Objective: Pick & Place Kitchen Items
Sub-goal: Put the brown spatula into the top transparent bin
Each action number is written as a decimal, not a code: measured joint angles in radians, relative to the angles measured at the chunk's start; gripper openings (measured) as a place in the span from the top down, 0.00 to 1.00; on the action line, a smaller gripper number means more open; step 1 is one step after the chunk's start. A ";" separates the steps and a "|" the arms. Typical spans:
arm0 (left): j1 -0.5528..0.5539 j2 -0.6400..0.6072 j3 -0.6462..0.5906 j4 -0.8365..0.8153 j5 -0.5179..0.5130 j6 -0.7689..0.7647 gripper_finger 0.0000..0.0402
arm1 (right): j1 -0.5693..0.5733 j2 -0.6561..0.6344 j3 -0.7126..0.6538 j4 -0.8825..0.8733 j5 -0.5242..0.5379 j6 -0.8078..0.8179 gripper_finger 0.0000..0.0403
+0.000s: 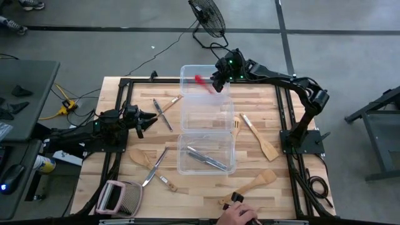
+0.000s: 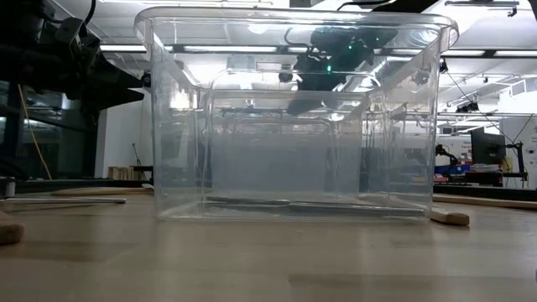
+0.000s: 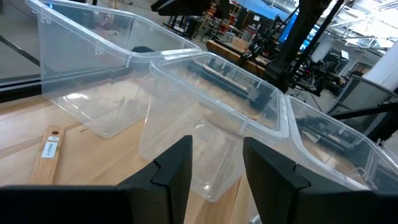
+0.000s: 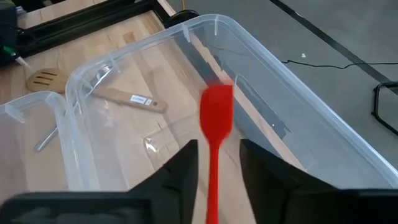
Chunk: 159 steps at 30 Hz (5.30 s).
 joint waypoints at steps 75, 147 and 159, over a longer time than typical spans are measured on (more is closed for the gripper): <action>0.000 0.000 0.000 0.000 0.000 0.000 0.64 | 0.079 -0.621 -0.471 -0.760 0.103 0.345 0.62; 0.000 0.000 0.000 0.000 0.000 0.000 0.64 | 0.458 -0.390 -0.837 -0.466 0.147 0.831 0.50; 0.000 0.000 0.000 0.000 0.000 0.000 0.64 | 0.458 -0.387 -0.838 -0.483 0.161 0.865 0.69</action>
